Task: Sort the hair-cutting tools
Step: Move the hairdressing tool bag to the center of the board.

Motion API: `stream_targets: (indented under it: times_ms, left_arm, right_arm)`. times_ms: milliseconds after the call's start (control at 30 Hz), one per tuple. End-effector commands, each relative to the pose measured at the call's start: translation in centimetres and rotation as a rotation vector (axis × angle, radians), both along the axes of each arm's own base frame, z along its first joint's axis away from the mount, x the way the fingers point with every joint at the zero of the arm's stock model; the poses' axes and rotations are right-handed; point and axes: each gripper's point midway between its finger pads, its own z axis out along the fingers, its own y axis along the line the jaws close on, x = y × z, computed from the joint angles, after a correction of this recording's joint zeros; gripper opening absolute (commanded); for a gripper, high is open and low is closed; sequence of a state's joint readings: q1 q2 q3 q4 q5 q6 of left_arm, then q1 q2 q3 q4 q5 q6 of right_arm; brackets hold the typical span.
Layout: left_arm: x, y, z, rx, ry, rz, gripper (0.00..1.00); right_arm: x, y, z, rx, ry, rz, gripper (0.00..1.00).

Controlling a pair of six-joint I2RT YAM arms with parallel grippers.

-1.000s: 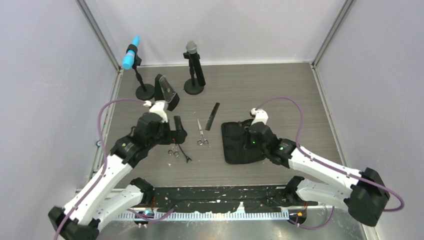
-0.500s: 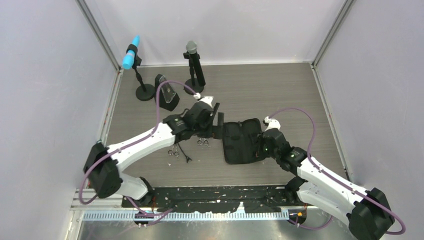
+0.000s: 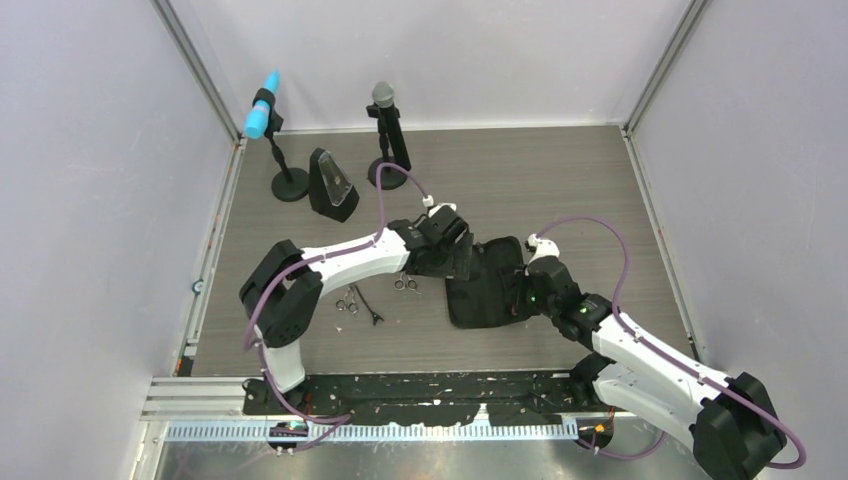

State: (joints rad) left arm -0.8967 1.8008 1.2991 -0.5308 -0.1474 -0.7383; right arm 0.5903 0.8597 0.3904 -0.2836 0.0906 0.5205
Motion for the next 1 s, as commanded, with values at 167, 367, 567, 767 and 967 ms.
stream_targets:
  times_ms: [167, 367, 567, 767, 967]
  left_arm:
    - [1.0, -1.0, -2.5, 0.007, -0.008, 0.024, 0.84]
    - [0.8, -1.3, -4.0, 0.027, 0.022, 0.010, 0.66]
    - [0.2, -1.4, -4.4, 0.019, 0.031, 0.001, 0.41]
    - [-0.5, -0.7, -3.6, 0.016, 0.019, 0.001, 0.04]
    - [-1.5, 1.2, -2.6, 0.022, 0.001, 0.019, 0.00]
  right_arm:
    - [1.0, -0.1, 0.8, 0.016, -0.052, -0.009, 0.05]
    - [1.0, -0.3, 0.7, 0.018, -0.052, -0.013, 0.05]
    - [0.9, -0.6, 0.6, 0.018, -0.049, -0.029, 0.05]
    - [0.7, -0.9, 0.8, 0.015, -0.036, -0.044, 0.07]
    - [-0.6, -0.1, 0.5, 0.054, 0.030, -0.010, 0.09]
